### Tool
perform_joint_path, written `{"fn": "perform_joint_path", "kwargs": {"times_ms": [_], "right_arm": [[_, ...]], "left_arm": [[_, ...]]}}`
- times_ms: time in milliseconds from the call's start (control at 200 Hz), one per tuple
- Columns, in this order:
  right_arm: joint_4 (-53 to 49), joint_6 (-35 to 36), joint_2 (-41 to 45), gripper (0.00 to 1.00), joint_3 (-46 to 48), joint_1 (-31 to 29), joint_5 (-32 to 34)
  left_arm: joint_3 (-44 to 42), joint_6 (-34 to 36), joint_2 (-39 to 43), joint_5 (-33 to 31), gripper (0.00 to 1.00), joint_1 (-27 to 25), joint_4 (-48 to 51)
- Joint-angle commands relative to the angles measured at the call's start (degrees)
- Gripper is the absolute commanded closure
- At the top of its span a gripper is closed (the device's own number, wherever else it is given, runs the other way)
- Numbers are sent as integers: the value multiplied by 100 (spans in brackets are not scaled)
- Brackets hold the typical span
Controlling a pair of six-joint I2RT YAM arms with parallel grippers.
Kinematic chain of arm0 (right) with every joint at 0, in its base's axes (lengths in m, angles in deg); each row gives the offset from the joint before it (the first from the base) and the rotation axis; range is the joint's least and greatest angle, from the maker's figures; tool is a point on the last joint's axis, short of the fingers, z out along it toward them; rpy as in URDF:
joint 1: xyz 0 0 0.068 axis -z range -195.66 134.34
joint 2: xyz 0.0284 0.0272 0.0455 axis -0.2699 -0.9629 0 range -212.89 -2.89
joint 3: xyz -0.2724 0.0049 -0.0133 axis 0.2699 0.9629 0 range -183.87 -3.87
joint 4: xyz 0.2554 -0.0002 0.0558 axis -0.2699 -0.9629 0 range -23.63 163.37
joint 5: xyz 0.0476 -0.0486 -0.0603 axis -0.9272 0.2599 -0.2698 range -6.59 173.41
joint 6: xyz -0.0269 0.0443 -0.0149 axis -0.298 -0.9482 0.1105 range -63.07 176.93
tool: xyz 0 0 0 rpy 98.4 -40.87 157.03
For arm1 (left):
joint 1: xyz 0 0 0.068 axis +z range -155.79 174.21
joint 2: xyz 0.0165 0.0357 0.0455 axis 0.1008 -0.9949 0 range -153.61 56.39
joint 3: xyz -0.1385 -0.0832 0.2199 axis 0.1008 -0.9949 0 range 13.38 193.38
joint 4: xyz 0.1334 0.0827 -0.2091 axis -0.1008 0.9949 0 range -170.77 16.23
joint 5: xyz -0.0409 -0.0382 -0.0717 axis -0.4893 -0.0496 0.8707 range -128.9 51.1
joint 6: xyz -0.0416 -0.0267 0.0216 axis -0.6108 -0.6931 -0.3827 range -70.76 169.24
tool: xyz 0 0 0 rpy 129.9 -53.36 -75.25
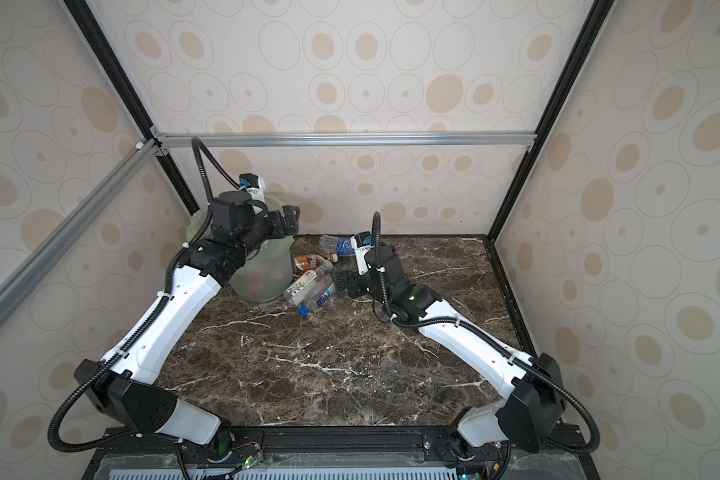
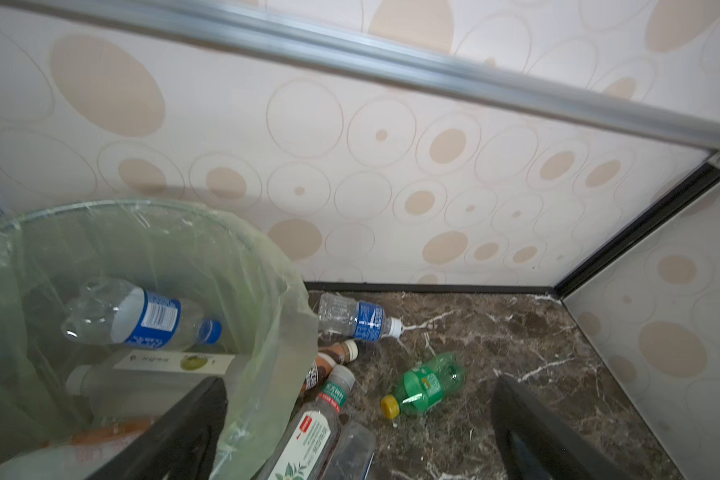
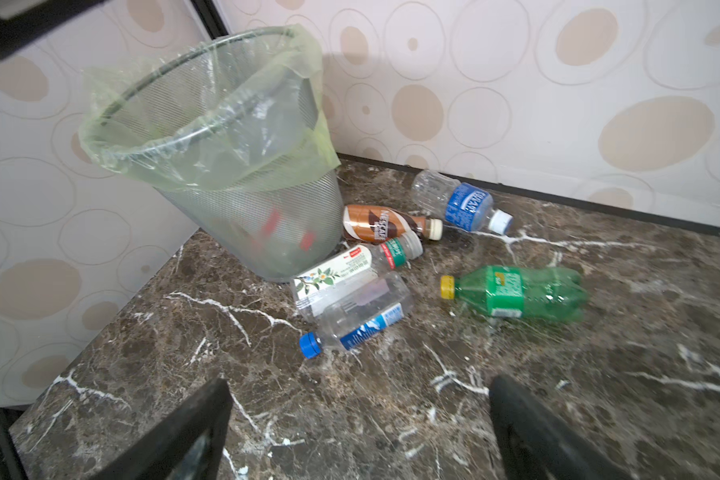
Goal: Throw the plastic bottles in the bin
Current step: 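Lower the left gripper onto the clear blue-striped bottle while the right gripper withdraws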
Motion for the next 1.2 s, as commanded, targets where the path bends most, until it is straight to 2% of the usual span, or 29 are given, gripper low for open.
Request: {"fn": "perform_joint_path", "kwargs": {"times_ms": [0, 230, 405, 740, 1190], "right_arm": [[-150, -173, 462, 0, 531, 181, 203], [-426, -284, 1167, 0, 1375, 516, 313], [-621, -299, 1484, 0, 1813, 634, 310], [-709, -265, 1847, 0, 2218, 674, 146], [-701, -200, 1922, 0, 2332, 687, 54]], "left_arm": [[-244, -107, -1, 100, 1, -192, 30], [-477, -79, -669, 293, 1, -776, 333], [-330, 72, -1413, 82, 1, -1197, 670], [82, 452, -2694, -330, 1, -1167, 1203], [154, 575, -3212, -146, 1, -716, 1163]]}}
